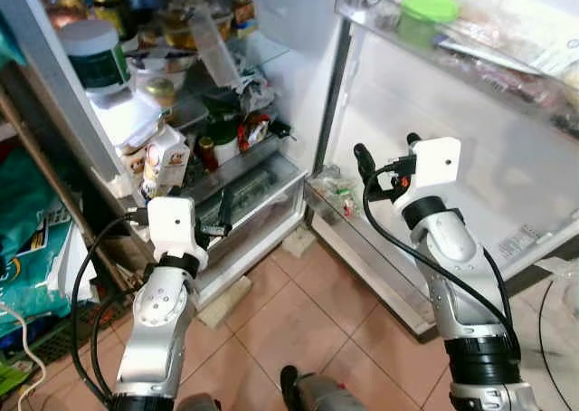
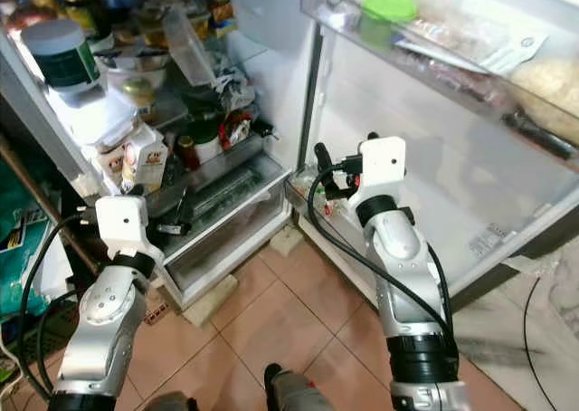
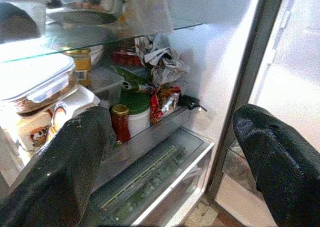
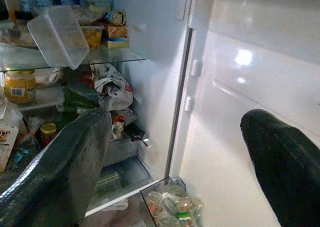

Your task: Restocking fridge

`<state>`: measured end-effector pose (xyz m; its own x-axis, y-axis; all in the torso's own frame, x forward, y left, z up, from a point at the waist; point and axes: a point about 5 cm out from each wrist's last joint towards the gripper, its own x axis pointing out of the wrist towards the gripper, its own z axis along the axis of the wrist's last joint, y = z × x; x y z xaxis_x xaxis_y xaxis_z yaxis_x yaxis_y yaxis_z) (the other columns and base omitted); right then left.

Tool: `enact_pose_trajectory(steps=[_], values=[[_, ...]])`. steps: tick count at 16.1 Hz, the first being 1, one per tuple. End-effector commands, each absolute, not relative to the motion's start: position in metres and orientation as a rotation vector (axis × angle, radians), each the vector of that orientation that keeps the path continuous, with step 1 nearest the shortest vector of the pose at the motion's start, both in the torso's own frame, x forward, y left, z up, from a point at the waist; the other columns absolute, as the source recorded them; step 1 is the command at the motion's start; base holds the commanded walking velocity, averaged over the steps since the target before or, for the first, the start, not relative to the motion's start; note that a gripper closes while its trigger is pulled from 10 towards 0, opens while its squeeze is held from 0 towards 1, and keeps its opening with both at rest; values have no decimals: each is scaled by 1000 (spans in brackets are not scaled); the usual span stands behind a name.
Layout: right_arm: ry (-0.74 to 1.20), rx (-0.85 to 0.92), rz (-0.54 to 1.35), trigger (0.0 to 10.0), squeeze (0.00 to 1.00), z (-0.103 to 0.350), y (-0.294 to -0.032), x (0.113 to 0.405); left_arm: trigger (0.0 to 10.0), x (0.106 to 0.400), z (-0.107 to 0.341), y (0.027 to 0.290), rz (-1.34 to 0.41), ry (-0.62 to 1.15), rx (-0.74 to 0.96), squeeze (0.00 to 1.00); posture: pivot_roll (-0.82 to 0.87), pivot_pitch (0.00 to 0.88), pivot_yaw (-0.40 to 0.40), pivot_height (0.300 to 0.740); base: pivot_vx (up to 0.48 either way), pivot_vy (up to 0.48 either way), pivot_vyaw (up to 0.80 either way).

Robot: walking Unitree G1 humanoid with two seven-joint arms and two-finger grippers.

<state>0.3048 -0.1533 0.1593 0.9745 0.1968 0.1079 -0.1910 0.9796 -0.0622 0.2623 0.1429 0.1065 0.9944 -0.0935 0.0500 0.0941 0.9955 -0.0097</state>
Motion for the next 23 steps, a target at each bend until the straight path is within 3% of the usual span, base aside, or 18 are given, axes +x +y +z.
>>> enact_pose_trajectory(steps=[1, 10, 16, 23], values=[[-112, -55, 206, 10000, 0, 159, -151, 303, 10000, 261, 104, 147, -84, -34, -1, 0, 59, 83, -26, 740, 0, 0, 0], [-112, -50, 217, 10000, 0, 159, -149, 305, 10000, 259, 103, 149, -75, -32, 0, 0, 65, 80, -28, 740, 0, 0, 0], [-114, -44, 213, 10000, 0, 159, -148, 306, 10000, 260, 103, 150, -75, -32, 3, 0, 68, 76, -25, 740, -256, -224, 0], [-110, -38, 215, 10000, 0, 158, -146, 307, 10000, 261, 103, 151, -72, -32, 9, 0, 75, 67, -26, 740, -226, -272, -752]])
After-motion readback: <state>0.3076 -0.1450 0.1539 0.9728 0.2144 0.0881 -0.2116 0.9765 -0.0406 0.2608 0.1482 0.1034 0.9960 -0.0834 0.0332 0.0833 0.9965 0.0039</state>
